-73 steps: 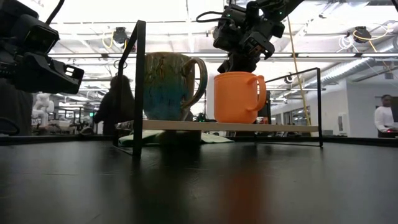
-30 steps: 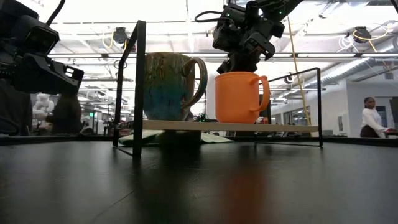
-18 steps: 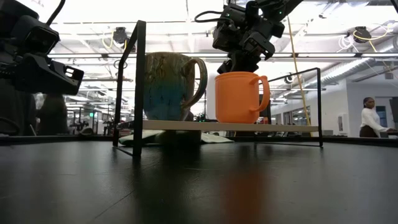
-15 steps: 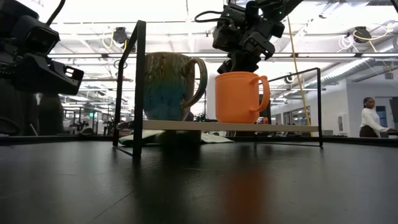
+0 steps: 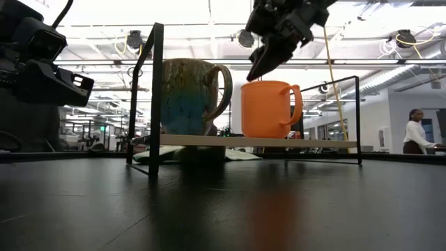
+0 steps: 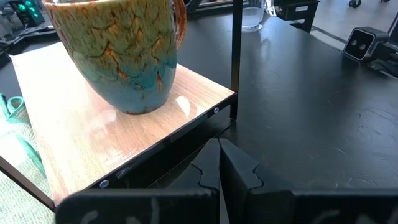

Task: Stack small to large cups/mugs on shelf
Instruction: Put the transparent mug on the shelf

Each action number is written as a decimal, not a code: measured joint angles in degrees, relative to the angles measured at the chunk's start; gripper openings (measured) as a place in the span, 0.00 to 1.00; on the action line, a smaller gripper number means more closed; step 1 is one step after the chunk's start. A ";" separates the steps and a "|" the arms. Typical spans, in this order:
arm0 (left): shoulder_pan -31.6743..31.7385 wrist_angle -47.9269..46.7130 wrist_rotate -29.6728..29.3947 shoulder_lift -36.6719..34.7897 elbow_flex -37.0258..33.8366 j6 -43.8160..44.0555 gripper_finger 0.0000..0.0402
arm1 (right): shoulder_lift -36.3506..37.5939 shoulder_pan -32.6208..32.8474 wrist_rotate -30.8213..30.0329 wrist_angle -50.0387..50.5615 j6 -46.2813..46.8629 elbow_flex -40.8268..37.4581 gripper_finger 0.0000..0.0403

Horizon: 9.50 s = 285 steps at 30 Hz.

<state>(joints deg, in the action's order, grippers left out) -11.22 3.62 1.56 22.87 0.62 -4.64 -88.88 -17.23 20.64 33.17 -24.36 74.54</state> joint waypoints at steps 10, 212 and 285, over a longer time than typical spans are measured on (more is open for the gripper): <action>0.00 0.00 -0.02 -0.02 -0.02 -0.11 0.01 | 6.28 1.93 0.37 0.51 5.29 0.00 0.23; 0.00 -0.48 -0.20 0.00 -0.02 0.02 0.01 | 21.75 60.11 -21.86 0.32 68.75 -23.91 0.47; 0.00 -0.50 -0.20 0.00 -0.02 0.02 0.01 | 9.55 60.09 -14.81 -0.33 68.57 -23.93 0.19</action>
<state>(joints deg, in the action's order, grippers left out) -11.22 3.11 1.37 22.87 0.60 -4.62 -79.33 42.85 5.84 32.84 44.21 50.61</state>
